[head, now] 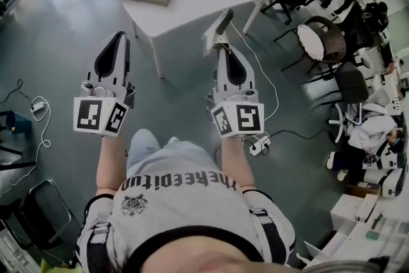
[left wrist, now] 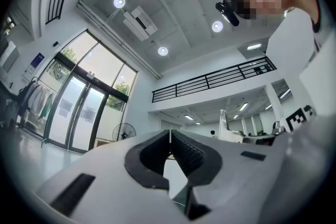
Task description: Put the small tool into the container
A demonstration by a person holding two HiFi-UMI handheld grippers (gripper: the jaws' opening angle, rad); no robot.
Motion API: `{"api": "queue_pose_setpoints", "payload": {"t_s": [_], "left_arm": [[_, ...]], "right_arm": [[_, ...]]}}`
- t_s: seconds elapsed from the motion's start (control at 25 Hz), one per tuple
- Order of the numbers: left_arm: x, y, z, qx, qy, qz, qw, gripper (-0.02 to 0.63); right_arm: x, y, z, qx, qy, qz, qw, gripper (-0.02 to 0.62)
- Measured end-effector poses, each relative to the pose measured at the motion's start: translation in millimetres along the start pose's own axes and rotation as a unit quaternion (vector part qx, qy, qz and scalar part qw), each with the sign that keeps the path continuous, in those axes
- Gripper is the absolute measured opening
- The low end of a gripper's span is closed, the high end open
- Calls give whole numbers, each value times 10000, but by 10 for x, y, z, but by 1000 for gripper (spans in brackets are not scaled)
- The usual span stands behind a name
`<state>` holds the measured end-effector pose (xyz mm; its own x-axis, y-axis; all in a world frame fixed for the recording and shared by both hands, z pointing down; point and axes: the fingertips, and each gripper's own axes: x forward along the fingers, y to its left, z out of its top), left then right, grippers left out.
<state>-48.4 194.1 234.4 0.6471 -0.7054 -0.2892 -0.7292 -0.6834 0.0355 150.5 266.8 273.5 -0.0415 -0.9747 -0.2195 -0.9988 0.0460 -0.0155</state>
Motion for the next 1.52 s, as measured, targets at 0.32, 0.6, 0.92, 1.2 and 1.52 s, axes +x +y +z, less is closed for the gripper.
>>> {"api": "queue_pose_setpoints", "payload": {"t_s": [0.32, 0.6, 0.92, 1.2, 1.52], "left_arm": [[80, 293, -120, -31, 65, 134, 9999, 12], [416, 749, -215, -63, 53, 50, 10000, 12], [997, 1403, -319, -27, 70, -180, 9998, 12], [1370, 1923, -425, -3, 139, -345, 9993, 12], [1565, 2431, -533, -118, 128, -487, 9987, 12]], "right_arm": [[269, 54, -184, 55, 65, 44, 10000, 5], [793, 92, -267, -30, 69, -82, 9999, 5], [1611, 136, -411, -30, 13, -328, 9995, 5], [2199, 270, -558, -20, 36, -475, 9989, 5], [2643, 470, -678, -26, 67, -630, 9980, 5]]}}
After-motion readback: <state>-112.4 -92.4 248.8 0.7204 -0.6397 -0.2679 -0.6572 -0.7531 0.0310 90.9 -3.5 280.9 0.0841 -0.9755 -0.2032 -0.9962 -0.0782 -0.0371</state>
